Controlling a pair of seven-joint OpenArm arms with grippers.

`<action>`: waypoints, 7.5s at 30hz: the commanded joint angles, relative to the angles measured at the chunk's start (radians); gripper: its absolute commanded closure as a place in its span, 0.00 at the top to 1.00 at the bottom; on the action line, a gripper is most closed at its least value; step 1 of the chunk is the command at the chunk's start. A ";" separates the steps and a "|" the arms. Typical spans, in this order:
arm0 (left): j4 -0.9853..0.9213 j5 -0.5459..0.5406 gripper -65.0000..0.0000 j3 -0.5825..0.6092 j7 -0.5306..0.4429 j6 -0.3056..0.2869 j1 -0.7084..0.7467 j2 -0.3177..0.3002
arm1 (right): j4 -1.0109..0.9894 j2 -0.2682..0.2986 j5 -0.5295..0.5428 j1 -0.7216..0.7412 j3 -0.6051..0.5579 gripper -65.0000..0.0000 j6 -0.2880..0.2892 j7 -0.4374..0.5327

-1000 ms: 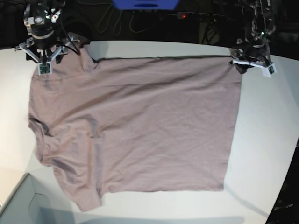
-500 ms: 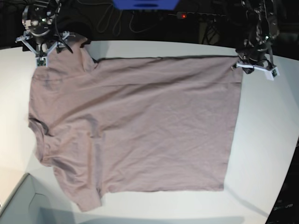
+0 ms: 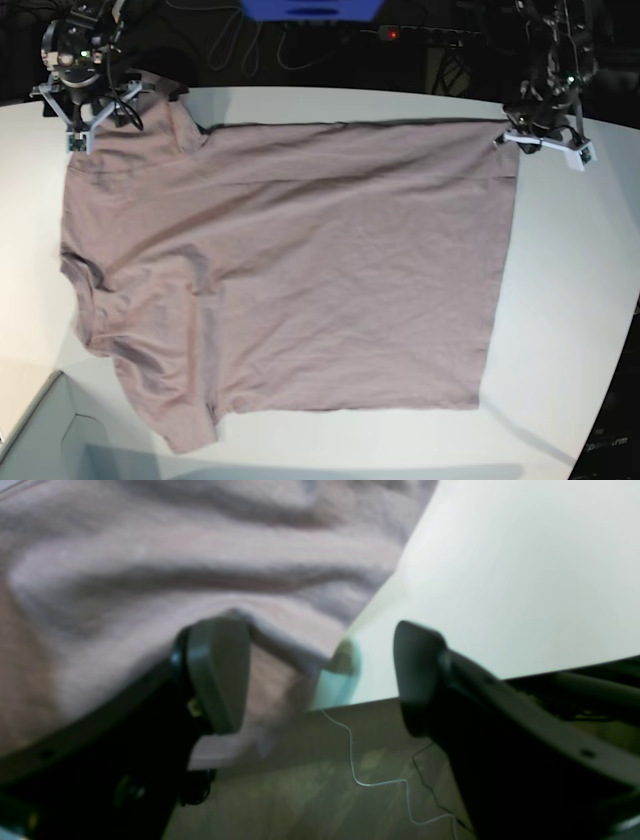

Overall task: Layout the t-shirt on the table in an organized manner, then fold the t-shirt properly
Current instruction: 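Hold the shirt edge with both grippers, pinching the two corners, then lift the shirt edge with both grippers and fold it over the shirt, then lift the folded edge again with both grippers and pull it back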

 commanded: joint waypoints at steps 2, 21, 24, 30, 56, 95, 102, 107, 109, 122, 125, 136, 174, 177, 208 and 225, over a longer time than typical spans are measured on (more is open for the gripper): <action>0.051 -0.002 0.00 -0.004 -0.013 -0.001 0.016 -0.010 | 0.010 0.003 -0.007 -0.005 0.001 0.69 0.011 -0.007; 0.048 -0.103 0.64 -0.003 -0.013 -0.001 0.074 -0.010 | 0.010 0.002 -0.007 -0.005 -0.001 0.69 0.012 -0.007; 0.045 -0.097 0.64 0.036 -0.013 -0.001 0.076 -0.014 | 0.010 0.002 -0.007 -0.006 -0.001 0.69 0.012 -0.007; 0.044 -0.097 0.38 0.082 -0.013 -0.001 0.079 -0.014 | 0.010 0.002 -0.007 -0.008 -0.001 0.69 0.012 -0.007; 0.053 -0.103 0.00 0.088 -0.014 -0.001 0.048 -0.062 | 0.008 0.000 -0.009 -0.003 -0.001 0.69 0.073 -0.012; 0.238 -0.105 0.00 -0.076 -0.013 0.001 0.148 -0.053 | 0.327 -0.066 0.068 -0.069 0.125 0.00 0.283 -0.007; 0.238 -0.105 0.00 -0.079 -0.013 0.001 0.133 -0.054 | 0.344 -0.066 0.090 0.015 0.133 0.00 0.283 -0.012; 0.229 -0.097 0.00 -0.073 -0.013 0.001 0.061 -0.053 | 0.327 -0.066 0.090 0.107 0.131 0.00 0.283 -0.012; 0.229 -0.097 0.00 -0.072 -0.013 0.001 0.038 -0.053 | 0.287 -0.066 0.088 0.156 0.131 0.00 0.283 -0.012; 0.096 -0.096 0.00 -0.056 -0.011 0.001 -0.209 -0.064 | 0.020 0.041 0.086 0.373 0.019 0.00 0.283 -0.006; 0.056 -0.096 0.00 -0.009 -0.011 0.001 -0.236 -0.094 | -0.010 0.057 0.086 0.425 -0.001 0.00 0.283 -0.006; -0.079 -0.096 0.00 0.065 -0.013 0.001 -0.332 -0.145 | -0.139 0.083 0.086 0.515 -0.025 0.00 0.283 -0.004; -0.193 -0.096 0.65 0.040 0.091 0.001 -0.341 -0.126 | -0.006 0.107 0.091 0.300 -0.058 0.53 0.283 0.088; -0.233 -0.096 0.65 0.040 0.091 0.001 -0.361 -0.126 | -0.001 0.095 0.088 0.274 -0.055 0.53 0.283 0.089; -0.355 -0.097 0.28 0.040 0.091 -0.001 -0.435 -0.106 | -0.268 0.155 0.091 0.290 0.057 0.16 0.283 0.094; -0.357 -0.096 0.28 0.042 0.091 -0.001 -0.432 -0.090 | -0.273 0.155 0.091 0.291 0.142 0.00 0.283 0.094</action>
